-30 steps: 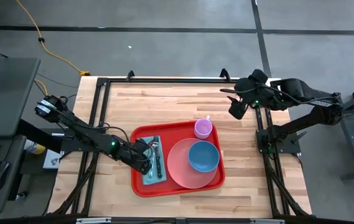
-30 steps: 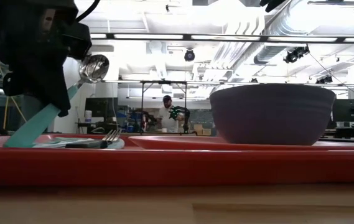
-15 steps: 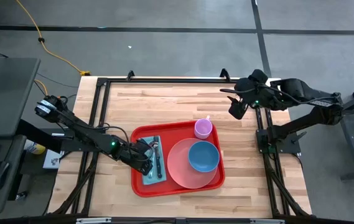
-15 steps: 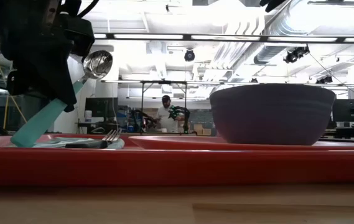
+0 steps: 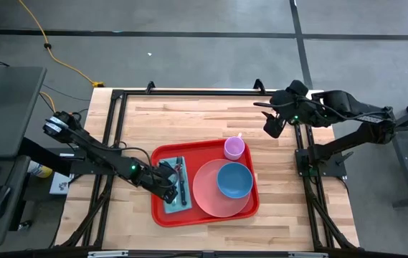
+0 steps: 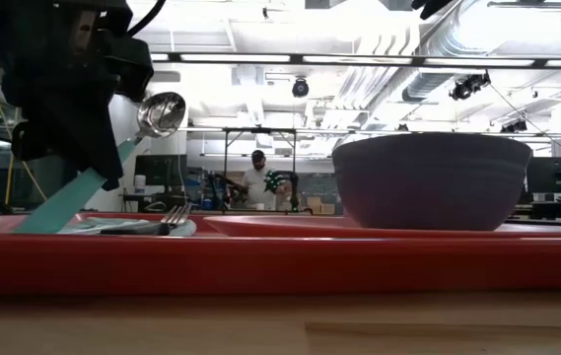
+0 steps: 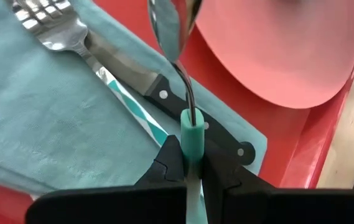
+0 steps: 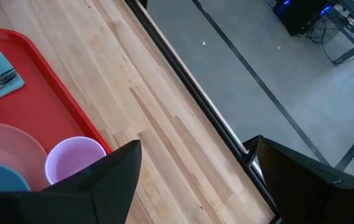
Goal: Set up tray
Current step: Put the blue spoon on the blue napkin to the left of the blue fork
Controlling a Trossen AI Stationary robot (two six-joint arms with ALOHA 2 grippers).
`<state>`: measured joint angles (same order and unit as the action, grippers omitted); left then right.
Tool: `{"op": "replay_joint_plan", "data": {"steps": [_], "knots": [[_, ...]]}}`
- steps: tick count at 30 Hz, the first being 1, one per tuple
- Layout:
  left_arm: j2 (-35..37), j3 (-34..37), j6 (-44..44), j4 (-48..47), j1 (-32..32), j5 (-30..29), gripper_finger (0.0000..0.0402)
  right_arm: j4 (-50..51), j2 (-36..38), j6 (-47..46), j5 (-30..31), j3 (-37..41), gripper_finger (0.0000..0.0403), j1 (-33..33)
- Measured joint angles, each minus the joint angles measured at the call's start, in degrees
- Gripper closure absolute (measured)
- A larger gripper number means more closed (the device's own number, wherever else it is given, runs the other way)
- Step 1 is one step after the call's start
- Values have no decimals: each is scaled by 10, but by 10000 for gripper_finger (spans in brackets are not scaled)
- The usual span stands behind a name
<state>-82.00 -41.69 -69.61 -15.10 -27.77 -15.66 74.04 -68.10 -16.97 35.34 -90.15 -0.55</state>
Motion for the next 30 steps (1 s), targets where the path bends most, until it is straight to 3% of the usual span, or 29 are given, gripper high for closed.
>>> {"op": "replay_joint_plan", "data": {"steps": [15, 25, 30], "knots": [[-26, 1, 4, 85, 0, -29, 360, 0, 0, 0, -4, 0, 105, 0], [-25, 1, 3, 88, 0, -41, 360, 0, 0, 0, -13, 0, 105, 0], [-10, 1, -44, 40, -10, -72, 360, 6, 0, 0, -17, 0, 105, 0]]}}
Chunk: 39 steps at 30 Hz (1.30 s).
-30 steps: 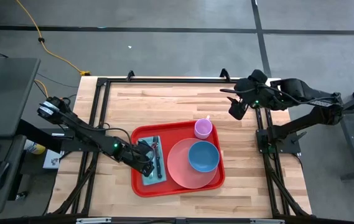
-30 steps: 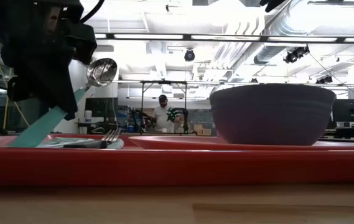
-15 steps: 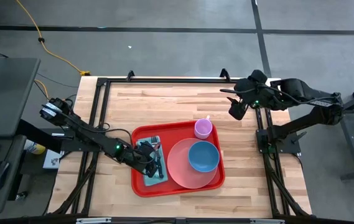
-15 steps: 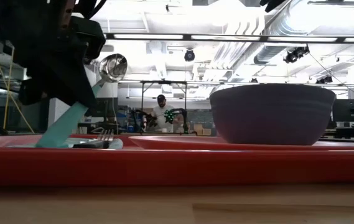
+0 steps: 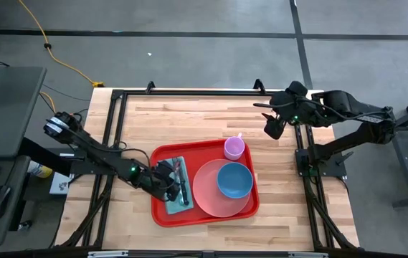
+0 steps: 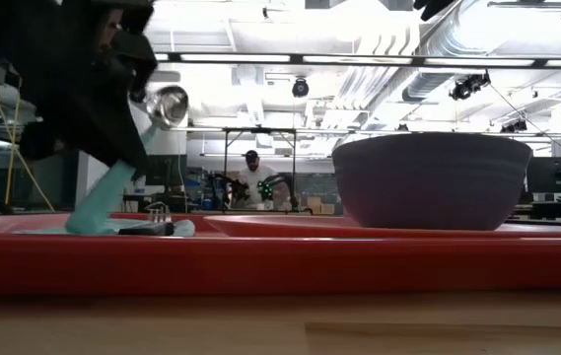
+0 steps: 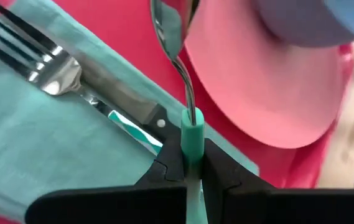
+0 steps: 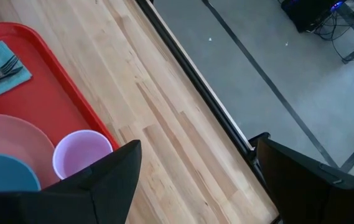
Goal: Set up tray
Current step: Put the blue spoon on the blue napkin to the left of the blue fork
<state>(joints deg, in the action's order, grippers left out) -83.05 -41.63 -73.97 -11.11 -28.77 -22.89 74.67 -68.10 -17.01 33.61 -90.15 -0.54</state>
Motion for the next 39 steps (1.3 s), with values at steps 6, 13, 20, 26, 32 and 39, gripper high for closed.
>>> {"op": "replay_joint_plan", "data": {"steps": [6, 13, 20, 26, 32, 39], "knots": [[62, -2, -56, -46, -32, -57, 360, 1, 0, 0, -8, 0, 105, 0], [118, -1, -180, -119, -111, -159, 360, 1, 0, 0, -9, 0, 105, 0], [106, 28, -219, -45, -144, -181, 360, -6, 0, 1, -8, 0, 105, 0], [67, 33, -225, -13, -144, -178, 360, -13, 0, 5, -8, 0, 105, 0], [26, 47, -224, 64, -144, -165, 360, -16, 0, 5, -11, 0, 105, 0], [-13, 132, -205, 285, -144, -184, 360, -17, 0, 5, -22, 0, 105, 0]]}}
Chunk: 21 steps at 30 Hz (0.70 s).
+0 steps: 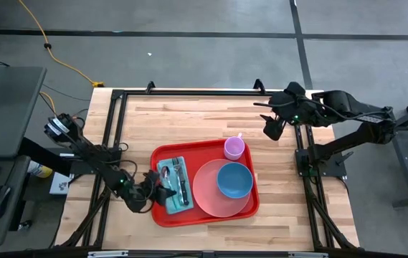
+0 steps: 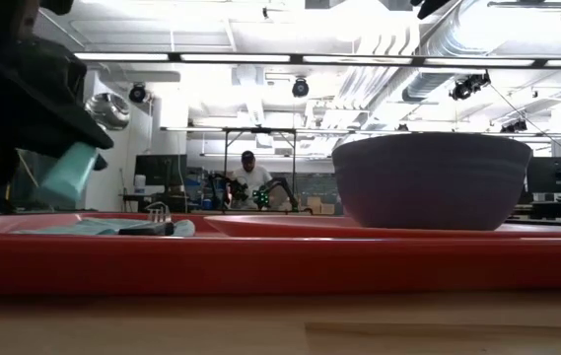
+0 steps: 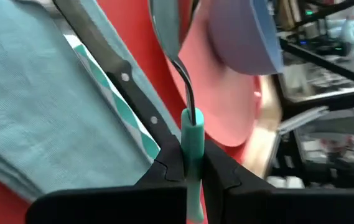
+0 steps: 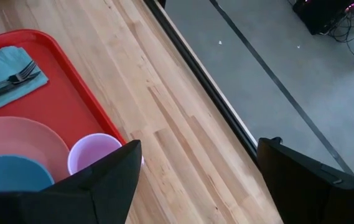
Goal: Set up tray
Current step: Put the blue spoon on the blue napkin to the left of the blue fork
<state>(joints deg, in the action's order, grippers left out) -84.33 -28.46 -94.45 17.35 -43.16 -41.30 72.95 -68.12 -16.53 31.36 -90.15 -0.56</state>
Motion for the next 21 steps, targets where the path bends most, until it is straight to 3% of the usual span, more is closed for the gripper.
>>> {"op": "replay_joint_plan", "data": {"steps": [6, 19, 21], "knots": [[0, 45, -4, 88, 0, 75, 360, 0, 0, -3, -2, 0, 105, 0], [2, 48, -14, 69, 43, 134, 360, -4, 0, -12, -2, 0, 105, 0], [2, 48, -14, 66, 43, 142, 345, -4, 0, -13, -2, 0, 105, 0]]}}
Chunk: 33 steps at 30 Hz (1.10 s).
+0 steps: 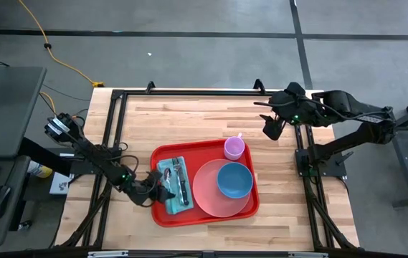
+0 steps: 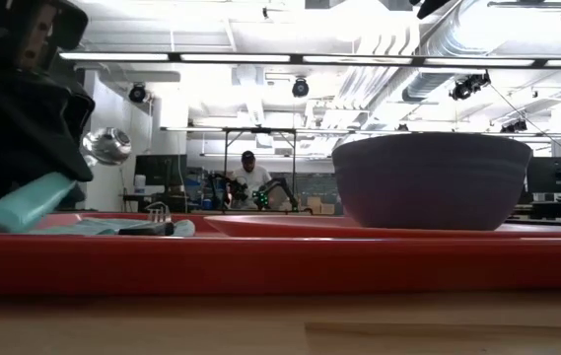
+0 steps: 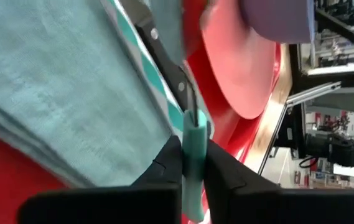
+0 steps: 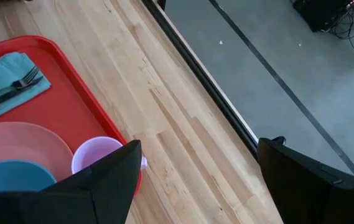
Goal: Set up tray
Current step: Put the blue spoon on the blue napkin to the left of the blue fork
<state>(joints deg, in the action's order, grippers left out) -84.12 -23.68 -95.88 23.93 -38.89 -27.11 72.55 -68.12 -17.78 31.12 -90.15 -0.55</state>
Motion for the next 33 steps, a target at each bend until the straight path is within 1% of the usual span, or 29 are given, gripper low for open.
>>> {"op": "replay_joint_plan", "data": {"steps": [4, 6, 9, 12, 18, 24, 27, 30, 33], "knots": [[0, 0, -2, -1, -1, 2, 280, 0, 0, -1, 0, 0, 105, 0], [0, 0, -2, -2, -1, 1, 257, 0, 0, 0, 0, 0, 105, 0], [0, 0, -3, -2, -1, -4, 241, 0, 0, 1, 0, 0, 105, 0], [0, 0, -2, -7, -1, -21, 239, 0, 0, 2, 0, 0, 105, 0], [19, -1, -4, -47, -1, -36, 259, 0, 0, 9, 0, 0, 105, 0], [82, 0, -4, -127, -1, -70, 280, 0, 0, 13, -2, 0, 105, 0], [109, -3, 4, -182, -1, -75, 292, 0, 0, 13, -2, 0, 105, 0], [129, -19, 6, -263, -1, -76, 321, 0, 0, 13, -2, 0, 105, 0], [142, -33, 36, -296, -1, -76, 376, 0, -1, 13, 0, 0, 105, 0]]}}
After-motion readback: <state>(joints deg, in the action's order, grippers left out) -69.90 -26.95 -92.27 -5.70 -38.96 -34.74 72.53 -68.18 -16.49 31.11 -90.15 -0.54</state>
